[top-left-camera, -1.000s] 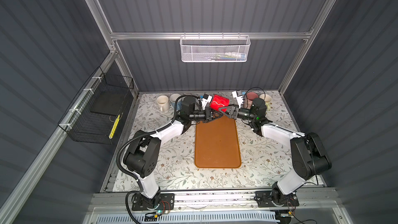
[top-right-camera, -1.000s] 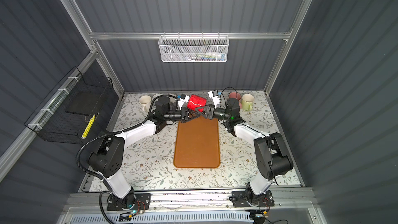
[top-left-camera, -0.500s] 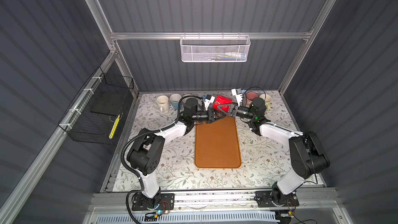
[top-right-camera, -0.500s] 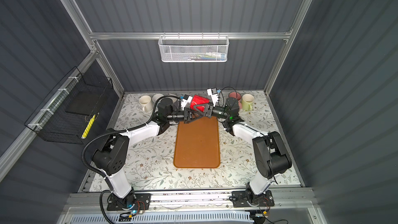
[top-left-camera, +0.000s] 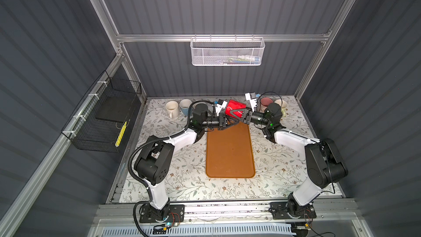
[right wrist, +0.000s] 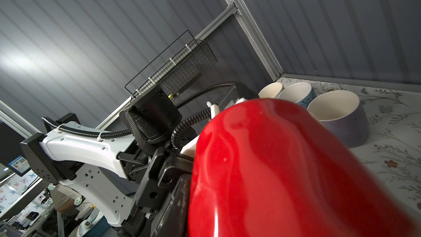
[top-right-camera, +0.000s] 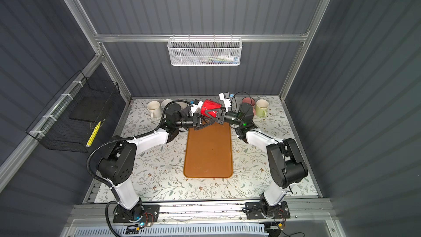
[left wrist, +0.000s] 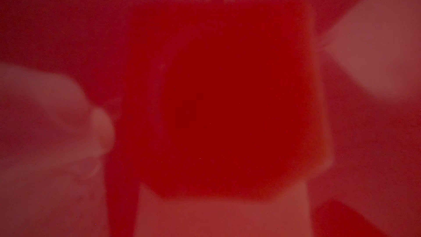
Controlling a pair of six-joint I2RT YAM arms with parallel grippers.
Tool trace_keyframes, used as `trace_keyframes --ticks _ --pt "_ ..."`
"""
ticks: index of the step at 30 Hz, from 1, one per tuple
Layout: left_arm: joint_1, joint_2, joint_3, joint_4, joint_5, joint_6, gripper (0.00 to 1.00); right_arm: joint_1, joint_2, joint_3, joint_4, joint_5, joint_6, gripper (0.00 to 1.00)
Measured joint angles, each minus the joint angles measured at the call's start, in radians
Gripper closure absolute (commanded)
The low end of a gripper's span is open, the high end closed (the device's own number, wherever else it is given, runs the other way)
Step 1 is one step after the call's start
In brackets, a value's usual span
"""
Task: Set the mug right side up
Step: 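Rotate the red mug upright between both grippers, then open the left gripper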
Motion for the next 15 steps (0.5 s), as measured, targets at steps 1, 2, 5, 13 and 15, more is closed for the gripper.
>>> trace_keyframes --ticks 1,2,5,13,15 --pt "0.000 0.000 0.000 0.002 -0.004 0.003 0.69 0.000 0.000 0.000 -0.005 0.005 0.002 1.00" --pt "0.000 0.000 0.000 0.002 -0.009 0.007 0.65 0.000 0.000 0.002 -0.015 0.012 0.003 1.00" --pt "0.000 0.005 -0.001 -0.001 -0.020 0.016 0.57 0.000 0.000 0.002 -0.049 0.028 -0.001 1.00" --pt "0.005 0.011 -0.009 -0.035 -0.037 0.055 0.46 -0.011 0.000 0.004 -0.157 0.073 -0.024 1.00" --pt "0.005 0.011 -0.009 -0.056 -0.039 0.069 0.45 -0.011 0.000 0.004 -0.178 0.077 -0.031 1.00"
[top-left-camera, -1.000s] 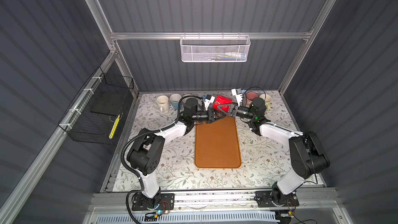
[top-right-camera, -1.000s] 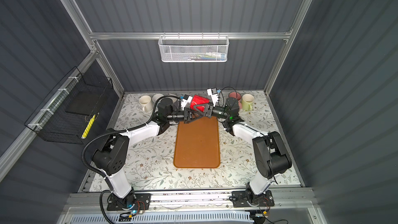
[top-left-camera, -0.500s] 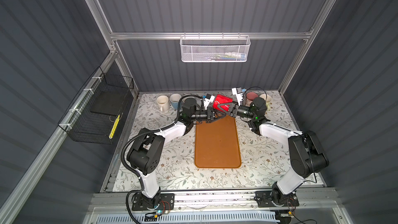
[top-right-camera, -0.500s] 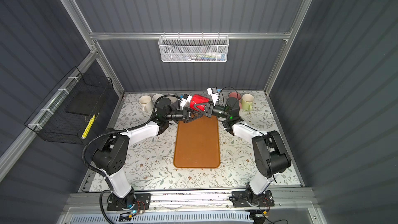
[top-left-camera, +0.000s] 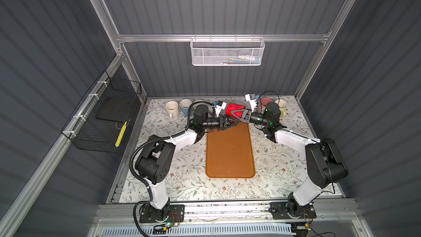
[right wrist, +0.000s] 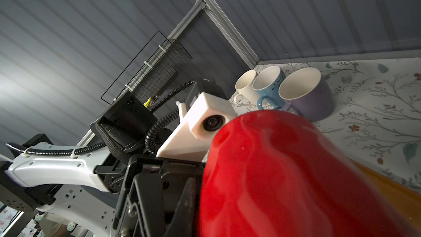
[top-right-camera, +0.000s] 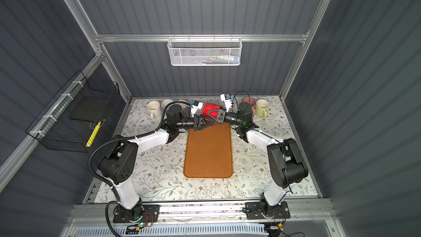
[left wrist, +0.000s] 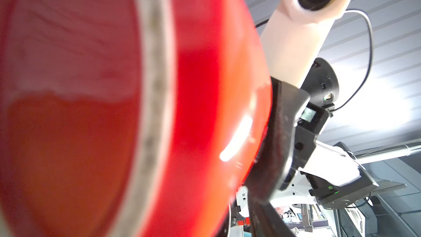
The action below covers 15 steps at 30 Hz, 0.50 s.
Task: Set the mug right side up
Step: 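Rotate the red mug upright between both grippers, then open the left gripper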
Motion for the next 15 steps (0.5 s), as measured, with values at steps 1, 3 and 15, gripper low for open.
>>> trace_keyframes --ticks 1,3,15 --pt "0.000 0.000 0.000 -0.009 -0.002 0.007 0.44 0.000 0.000 0.000 -0.010 0.003 -0.004 1.00" --pt "0.000 0.000 0.000 -0.030 -0.004 0.022 0.43 -0.002 0.000 0.000 -0.031 0.013 -0.012 1.00" --pt "0.016 -0.013 -0.014 -0.093 -0.027 0.104 0.36 -0.032 0.000 -0.010 -0.122 0.062 -0.038 1.00"
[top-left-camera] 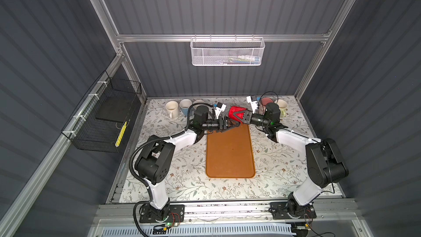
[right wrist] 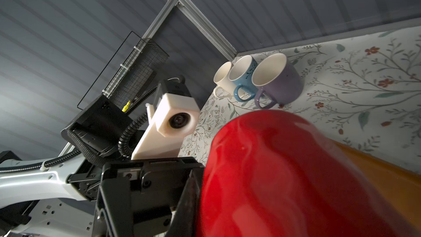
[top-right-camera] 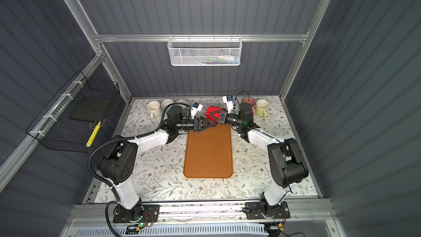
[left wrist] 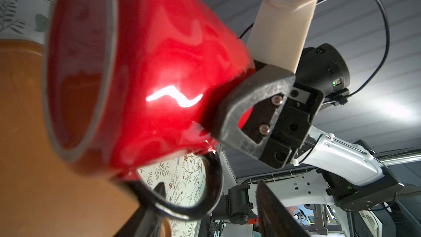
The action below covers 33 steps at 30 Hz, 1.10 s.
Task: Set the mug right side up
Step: 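Rotate the red mug upright between both grippers, then open the left gripper, then carry the red mug with the right gripper toward the green mug while the left withdraws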
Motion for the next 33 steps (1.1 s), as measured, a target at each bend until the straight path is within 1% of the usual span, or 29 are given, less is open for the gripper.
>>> trace_keyframes --ticks 5,14,17,26,33 --pt "0.014 -0.039 0.000 -0.113 -0.041 0.085 0.36 -0.009 0.000 0.000 -0.072 0.024 -0.044 1.00" --pt "0.023 -0.060 0.017 -0.332 -0.146 0.236 0.36 -0.019 -0.001 0.000 -0.292 0.066 -0.166 1.00" --pt "0.023 -0.061 0.040 -0.417 -0.205 0.291 0.37 -0.027 -0.011 0.000 -0.362 0.085 -0.203 1.00" --pt "0.023 -0.082 0.088 -0.600 -0.393 0.427 0.37 -0.037 -0.074 0.028 -0.560 0.145 -0.321 1.00" --pt "0.018 -0.109 0.122 -0.706 -0.562 0.531 0.37 -0.039 -0.094 0.079 -0.754 0.232 -0.436 1.00"
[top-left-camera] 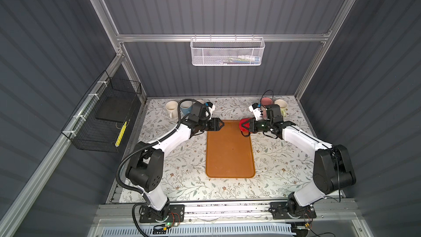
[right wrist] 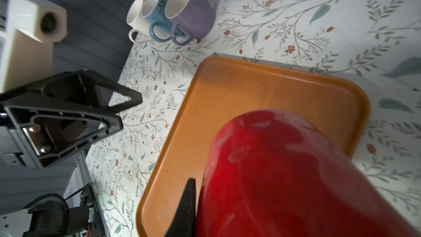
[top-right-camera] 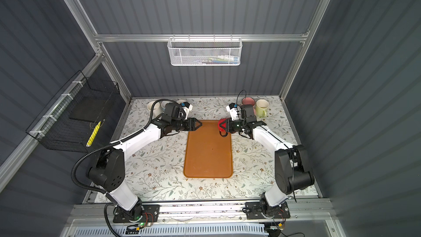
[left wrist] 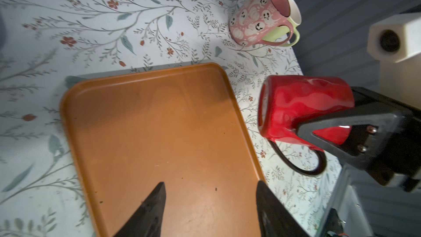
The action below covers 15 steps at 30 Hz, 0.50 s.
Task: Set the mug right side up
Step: 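Carry the red mug with the right gripper toward the green mug while the left withdraws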
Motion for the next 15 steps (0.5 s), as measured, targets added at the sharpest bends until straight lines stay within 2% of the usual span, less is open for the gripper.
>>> trace_keyframes --ticks 7,15 --pt "-0.028 0.000 0.032 -0.071 -0.138 0.088 0.38 -0.016 -0.042 0.036 -0.195 0.137 -0.111 1.00" --pt "-0.033 -0.002 0.033 -0.099 -0.201 0.134 0.38 -0.060 -0.061 0.071 -0.373 0.327 -0.190 1.00"
